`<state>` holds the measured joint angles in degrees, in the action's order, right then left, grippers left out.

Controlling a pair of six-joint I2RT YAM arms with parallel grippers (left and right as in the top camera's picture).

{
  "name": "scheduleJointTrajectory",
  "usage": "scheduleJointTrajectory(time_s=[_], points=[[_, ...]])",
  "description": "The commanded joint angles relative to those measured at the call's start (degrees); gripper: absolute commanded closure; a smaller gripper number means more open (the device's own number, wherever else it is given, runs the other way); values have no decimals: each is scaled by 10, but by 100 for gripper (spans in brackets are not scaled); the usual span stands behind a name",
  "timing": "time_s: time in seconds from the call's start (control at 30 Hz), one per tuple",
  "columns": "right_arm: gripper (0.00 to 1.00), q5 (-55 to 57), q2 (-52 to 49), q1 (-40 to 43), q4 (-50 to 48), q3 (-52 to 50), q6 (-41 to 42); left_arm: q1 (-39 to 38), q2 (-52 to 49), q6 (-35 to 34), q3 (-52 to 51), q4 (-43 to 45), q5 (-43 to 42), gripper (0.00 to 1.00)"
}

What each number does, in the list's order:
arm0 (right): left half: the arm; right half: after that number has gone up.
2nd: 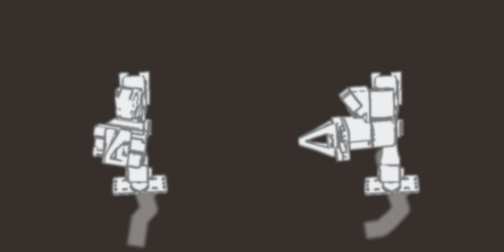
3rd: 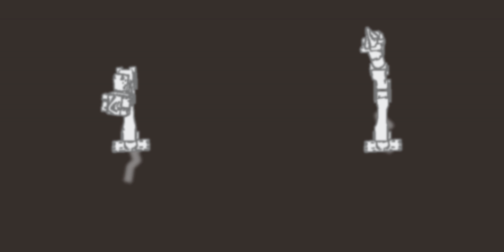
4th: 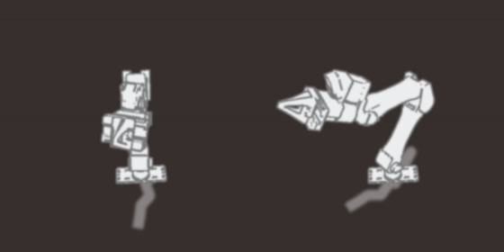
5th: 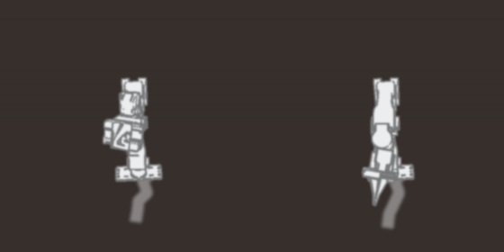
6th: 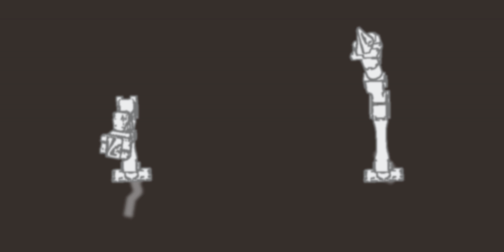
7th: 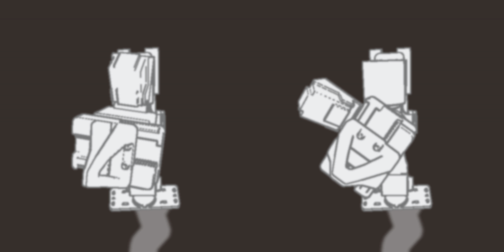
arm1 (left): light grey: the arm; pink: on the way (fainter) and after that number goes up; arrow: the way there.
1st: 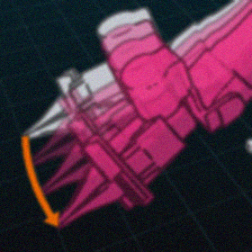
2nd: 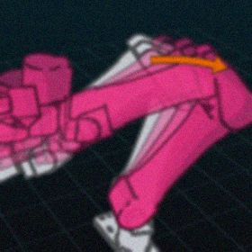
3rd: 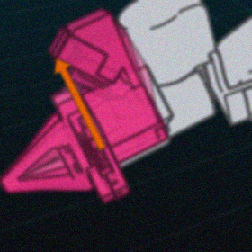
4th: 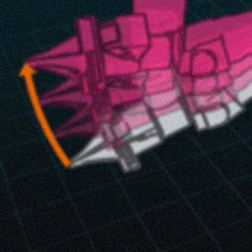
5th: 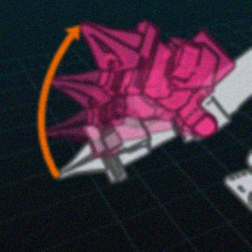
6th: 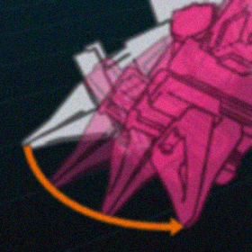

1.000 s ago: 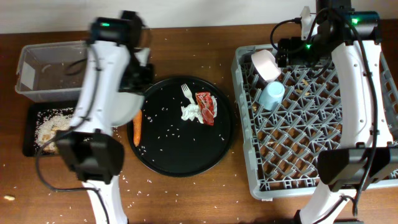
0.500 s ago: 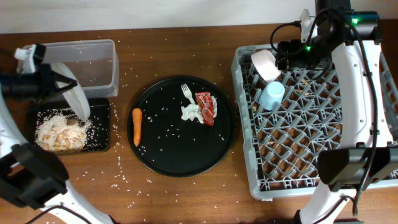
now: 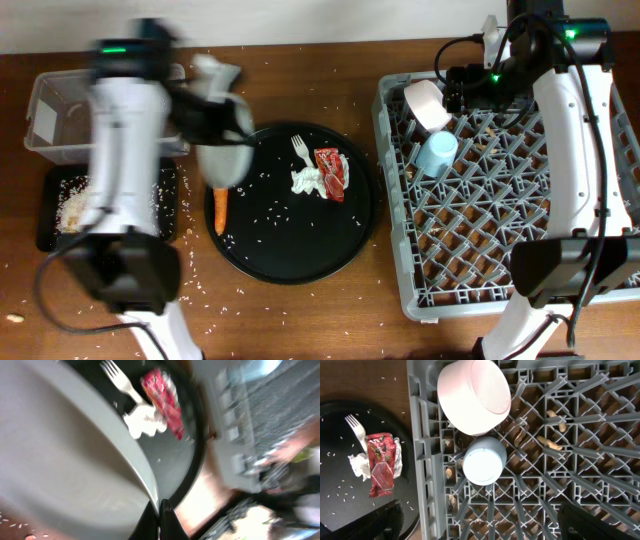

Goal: Sort waste into correct bins and load items into the dishwasher rack
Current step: 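Return the white plate to the platter with the left gripper, then grasp the white plate with the right gripper and stand it in the rack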

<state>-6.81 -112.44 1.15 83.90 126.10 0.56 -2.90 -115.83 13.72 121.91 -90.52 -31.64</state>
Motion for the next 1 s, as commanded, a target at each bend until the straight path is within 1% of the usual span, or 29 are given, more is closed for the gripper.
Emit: scheduleJointTrajectory(time_s=[0.0,0.07,0.13,0.2,0.27,0.3,0.4,0.43,0.47,0.5,0.53,0.57,0.6,0.63,0.67,0.7,0.73,0.8,0.87,0.93,0.97], points=[[3,-3,7,0,1,1,-3,-187,-4,-130,-31,36,322,100],[3,-3,7,0,1,1,-3,-251,-24,-136,-83,87,323,100],[3,-3,7,0,2,1,-3,-298,-40,-138,-143,141,324,100],[3,-3,7,0,2,1,-3,-317,-52,-146,-167,142,325,100],[3,-3,7,0,1,1,-3,-319,-54,-146,-176,137,325,100],[3,-3,7,0,1,1,-3,-319,-54,-146,-176,138,325,98],[3,-3,7,0,-3,1,-3,-317,-54,-146,-165,141,325,77],[3,-3,7,0,-3,1,-3,-311,-54,-146,-143,132,325,64],[3,-4,7,0,-3,1,-3,-306,-54,-146,-124,123,325,57],[3,-10,7,0,-3,1,-3,-297,-54,-146,-95,108,325,53],[4,-36,7,-1,-7,1,-3,-287,-54,-146,-64,92,322,52],[7,-68,7,-4,-12,1,-3,-274,-54,-147,-33,77,313,51],[11,-110,7,-16,-22,1,-2,-249,-54,-173,9,59,310,49],[13,-116,6,-38,-29,1,7,-217,-54,-198,51,46,309,47],[14,-116,3,-63,-35,-1,22,-180,-54,-213,86,40,299,46],[15,-108,-4,-100,-42,-6,51,-137,-54,-219,113,43,275,41],[18,-86,-14,-138,-46,-13,86,-99,-54,-220,127,48,248,39],[19,-47,-37,-216,-53,-44,147,-39,-54,-220,129,55,217,39],[19,-1,-55,-276,-57,-81,223,-10,-55,-220,128,52,218,39],[28,35,-69,-329,-75,-141,334,7,-55,-217,128,48,221,39],[30,34,-69,-341,-83,-163,366,9,-55,-216,128,45,230,39]])
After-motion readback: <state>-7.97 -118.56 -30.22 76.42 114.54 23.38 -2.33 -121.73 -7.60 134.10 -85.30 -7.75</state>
